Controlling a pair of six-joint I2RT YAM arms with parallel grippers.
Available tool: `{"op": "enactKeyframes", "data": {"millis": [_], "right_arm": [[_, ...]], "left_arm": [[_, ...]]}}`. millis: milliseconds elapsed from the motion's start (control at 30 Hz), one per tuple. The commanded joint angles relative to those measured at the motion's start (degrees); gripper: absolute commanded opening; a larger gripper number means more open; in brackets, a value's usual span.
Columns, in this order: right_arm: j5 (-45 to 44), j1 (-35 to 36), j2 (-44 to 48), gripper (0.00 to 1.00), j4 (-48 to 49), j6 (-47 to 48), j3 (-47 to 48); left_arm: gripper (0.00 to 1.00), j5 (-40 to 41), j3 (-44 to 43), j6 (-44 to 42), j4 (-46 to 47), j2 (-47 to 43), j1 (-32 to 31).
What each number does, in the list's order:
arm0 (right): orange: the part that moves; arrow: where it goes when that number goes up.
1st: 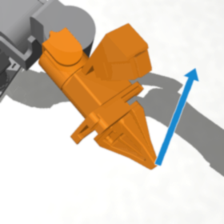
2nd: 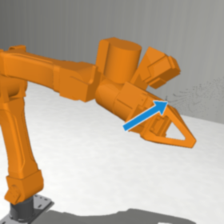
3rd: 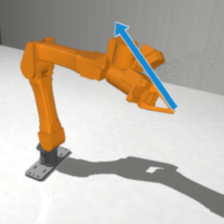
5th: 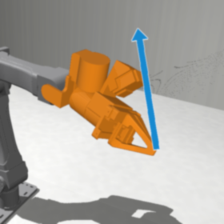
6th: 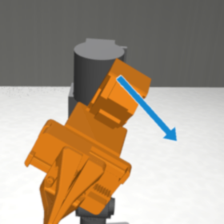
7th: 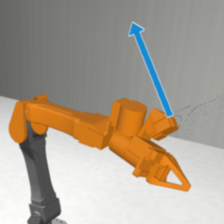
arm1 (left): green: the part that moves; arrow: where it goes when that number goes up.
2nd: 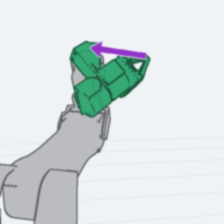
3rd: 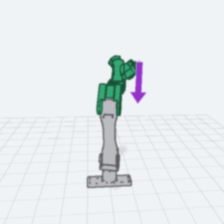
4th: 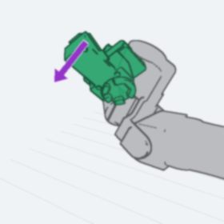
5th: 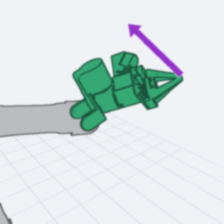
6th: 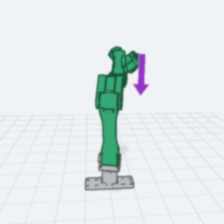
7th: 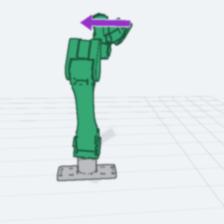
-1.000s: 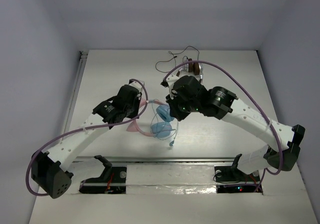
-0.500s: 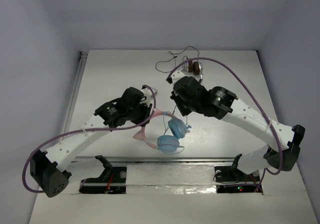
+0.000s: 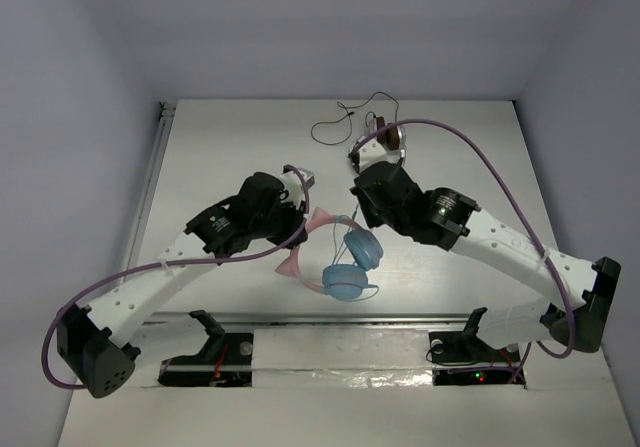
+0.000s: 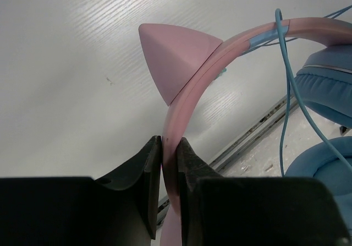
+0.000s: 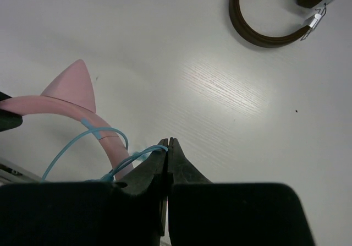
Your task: Wrap the headphones
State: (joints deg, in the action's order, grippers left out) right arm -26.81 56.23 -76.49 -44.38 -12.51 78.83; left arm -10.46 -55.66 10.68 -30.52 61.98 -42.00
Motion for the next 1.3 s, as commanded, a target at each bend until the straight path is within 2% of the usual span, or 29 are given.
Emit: {"op": "enactKeyframes", "data": {"millis": [0, 167, 367, 633, 767, 833, 933, 967, 1033, 1267], "right_arm": [[-2.6, -0.7, 4.9, 0.00, 9.3, -2.2, -2.1], [-2.2, -0.7, 7.8, 0.00, 13.4, -4.0, -7.2], [0.6, -5.5, 11.1, 0.00, 19.1, -4.4, -12.1], [11.5, -12.4, 16.5, 0.01, 28.9, -5.9, -19.1], [19.0, -14.3, 19.0, 0.12, 35.4, -8.3, -22.7], [22.6, -14.8, 19.4, 0.13, 37.2, -9.5, -23.8], [24.7, -15.5, 19.9, 0.15, 40.4, -10.7, -26.3], [25.5, -15.5, 20.1, 0.20, 42.3, -11.5, -26.9], [26.5, -16.1, 20.4, 0.21, 43.6, -12.3, -28.5], [28.0, -17.2, 21.5, 0.41, 48.7, -13.3, -32.2]], "left_arm": [[0.00, -1.8, -1.3, 3.2, 7.1, -3.4, -0.2], [0.00, -4.5, -2.9, 3.8, 11.6, -4.6, -0.2], [0.00, -8.7, -3.1, 3.4, 13.3, -4.8, -0.2], [0.00, -10.0, -3.8, 3.9, 14.3, -6.4, -0.2], [0.00, -9.9, -4.6, 4.8, 15.7, -6.9, -0.2], [0.00, -9.5, -5.3, 5.1, 16.1, -7.4, -0.2], [0.00, -7.7, -6.8, 5.3, 16.5, -7.5, -0.2], [0.00, -6.3, -7.4, 5.3, 16.1, -7.5, -0.2], [0.00, -4.9, -8.4, 5.4, 15.9, -7.6, -0.2], [0.00, -0.5, -13.2, 5.4, 13.6, -7.1, -0.2]]}}
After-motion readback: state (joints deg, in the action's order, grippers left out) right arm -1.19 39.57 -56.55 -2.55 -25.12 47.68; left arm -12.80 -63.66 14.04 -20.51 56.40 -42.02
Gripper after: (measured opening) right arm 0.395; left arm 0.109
